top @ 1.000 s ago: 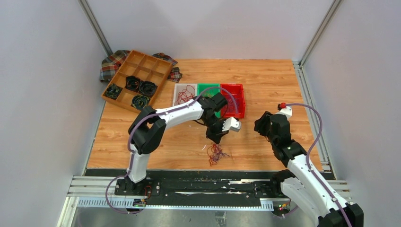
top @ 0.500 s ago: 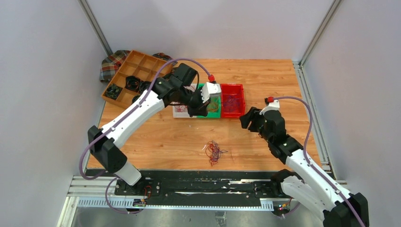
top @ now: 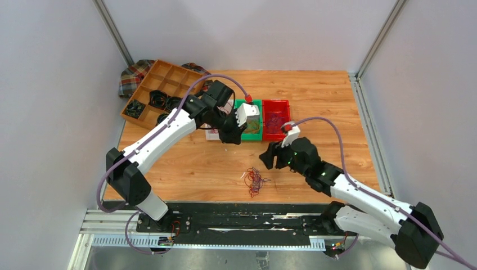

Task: Untangle the cables
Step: Untie the cable.

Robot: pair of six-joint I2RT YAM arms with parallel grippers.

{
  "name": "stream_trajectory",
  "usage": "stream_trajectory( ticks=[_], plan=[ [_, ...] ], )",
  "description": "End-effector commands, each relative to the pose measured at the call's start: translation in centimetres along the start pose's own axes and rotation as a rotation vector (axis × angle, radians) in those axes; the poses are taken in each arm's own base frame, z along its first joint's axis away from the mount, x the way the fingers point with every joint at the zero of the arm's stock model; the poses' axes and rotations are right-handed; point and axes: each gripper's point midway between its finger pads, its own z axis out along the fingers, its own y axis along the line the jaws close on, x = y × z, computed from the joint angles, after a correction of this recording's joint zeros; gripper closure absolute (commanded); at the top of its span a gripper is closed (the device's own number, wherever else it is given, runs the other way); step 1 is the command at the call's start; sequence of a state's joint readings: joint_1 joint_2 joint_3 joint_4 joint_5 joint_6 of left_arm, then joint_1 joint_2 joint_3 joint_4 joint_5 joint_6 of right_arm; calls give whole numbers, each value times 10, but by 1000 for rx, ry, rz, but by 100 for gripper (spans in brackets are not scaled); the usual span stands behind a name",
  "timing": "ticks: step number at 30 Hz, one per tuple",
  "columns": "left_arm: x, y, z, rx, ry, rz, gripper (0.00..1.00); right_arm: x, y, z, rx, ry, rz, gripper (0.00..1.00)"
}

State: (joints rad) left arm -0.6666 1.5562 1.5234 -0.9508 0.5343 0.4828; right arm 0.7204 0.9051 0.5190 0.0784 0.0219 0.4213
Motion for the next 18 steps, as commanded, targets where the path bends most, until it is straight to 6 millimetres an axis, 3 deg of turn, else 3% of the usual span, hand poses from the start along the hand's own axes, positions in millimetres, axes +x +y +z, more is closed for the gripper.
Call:
stream_trajectory(
  ticks=[1, 3, 6, 15, 18],
  plan=[
    [15, 16, 0, -24, 29, -56, 69, 42, 21, 6, -50, 102, -78, 36],
    [18, 21, -4, -49, 35, -58, 57, 54, 24, 11, -61, 134, -95, 37],
    [21, 22, -8, -74, 42, -51, 48, 62, 28, 21, -85, 159, -120, 41],
    [18, 18, -18, -81, 18, -22, 37, 81, 25, 43, -75, 263, -207, 50],
    [18, 18, -20, -87, 16, -18, 27, 87, 22, 46, -65, 283, -218, 54]
  ],
)
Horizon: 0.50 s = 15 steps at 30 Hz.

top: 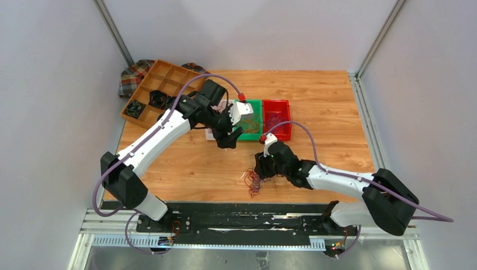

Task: Untangle the cables
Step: Untie the cable.

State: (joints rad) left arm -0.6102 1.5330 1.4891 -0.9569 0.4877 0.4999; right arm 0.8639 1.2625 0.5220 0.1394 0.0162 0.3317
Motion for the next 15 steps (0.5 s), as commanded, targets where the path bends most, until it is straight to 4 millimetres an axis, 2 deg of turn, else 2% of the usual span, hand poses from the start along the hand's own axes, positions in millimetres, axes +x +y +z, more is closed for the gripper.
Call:
stream_trajectory(
  ticks=[1, 5, 10, 15],
  plan=[
    [-2, 0, -11, -23, -19, 20, 24, -17, 9, 5, -25, -33, -48, 55],
    [-8, 2, -21, -58, -36, 52, 12, -17, 9, 9, -27, -36, -51, 62],
    [-14, 6, -38, -109, -69, 75, 2, -14, 18, 17, -73, -18, -35, 73],
    [-21, 12, -51, -171, -147, 78, 2, -23, 18, 10, -68, -43, -34, 98]
  ],
)
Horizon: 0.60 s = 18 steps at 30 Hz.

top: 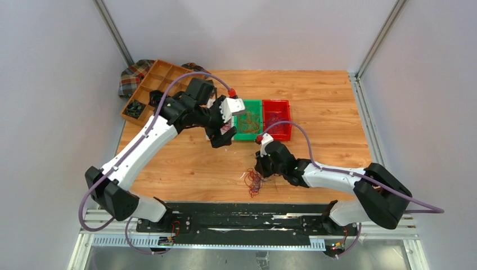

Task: Untangle the cables
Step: Untie the cable.

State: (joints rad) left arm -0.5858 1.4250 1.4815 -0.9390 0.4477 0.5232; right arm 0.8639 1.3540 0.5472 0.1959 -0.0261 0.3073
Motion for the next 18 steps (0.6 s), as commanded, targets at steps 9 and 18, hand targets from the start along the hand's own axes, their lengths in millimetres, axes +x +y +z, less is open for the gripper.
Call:
stream_trajectory(
  ticks=[9, 18],
  plan=[
    [-26, -49, -19, 211, -232, 35, 1, -118, 46, -90, -163, -369, -43, 99],
    [-35, -85, -17, 411, -294, 40, 14, -159, 87, -129, -367, -496, -1, 99]
  ],
)
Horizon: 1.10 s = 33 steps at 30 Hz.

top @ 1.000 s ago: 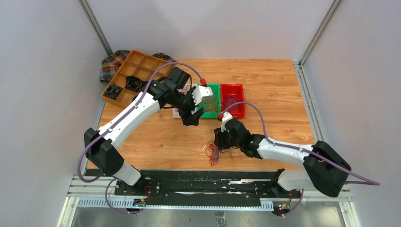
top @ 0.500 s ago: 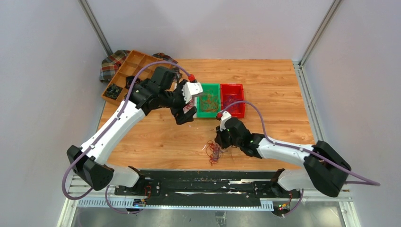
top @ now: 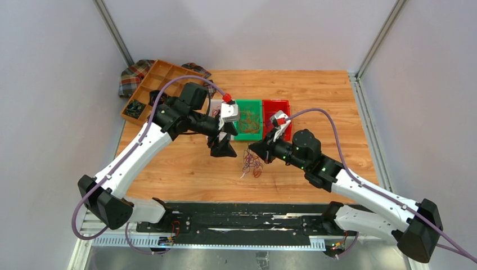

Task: Untangle the cables
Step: Untie the cable.

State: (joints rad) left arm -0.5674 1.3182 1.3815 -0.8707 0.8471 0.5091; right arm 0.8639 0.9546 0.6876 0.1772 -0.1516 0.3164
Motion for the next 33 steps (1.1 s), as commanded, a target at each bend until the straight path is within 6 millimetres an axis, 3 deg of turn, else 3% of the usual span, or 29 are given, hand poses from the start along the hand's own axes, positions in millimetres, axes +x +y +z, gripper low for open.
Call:
stream_trajectory(
  ticks=[1, 8, 16, 21, 24, 27, 29, 31, 33],
  plan=[
    [0, -21, 13, 118, -18, 16, 15, -21, 26, 0, -104, -44, 42, 99],
    [21, -21, 33, 133, 63, 25, 29, -45, 48, -3, -198, -96, 90, 99],
    [6, -12, 31, 68, 14, 49, 47, -51, 63, -12, -268, -105, 102, 99],
    [7, -21, 35, 119, -6, 12, 51, -54, 66, -11, -287, -117, 126, 99],
    [11, -23, 37, 129, -7, -8, 66, -59, 71, -13, -307, -130, 134, 99],
    [8, -21, 36, 115, -17, -18, 94, -59, 71, -12, -308, -126, 138, 99],
    [6, -23, 34, 112, -24, -25, 99, -56, 69, -12, -296, -123, 144, 99],
    [4, -25, 32, 111, -31, -35, 99, -55, 63, -13, -266, -130, 146, 88],
    [3, -25, 29, 100, -33, -46, 99, -55, 49, -16, -192, -156, 145, 70]
  ],
)
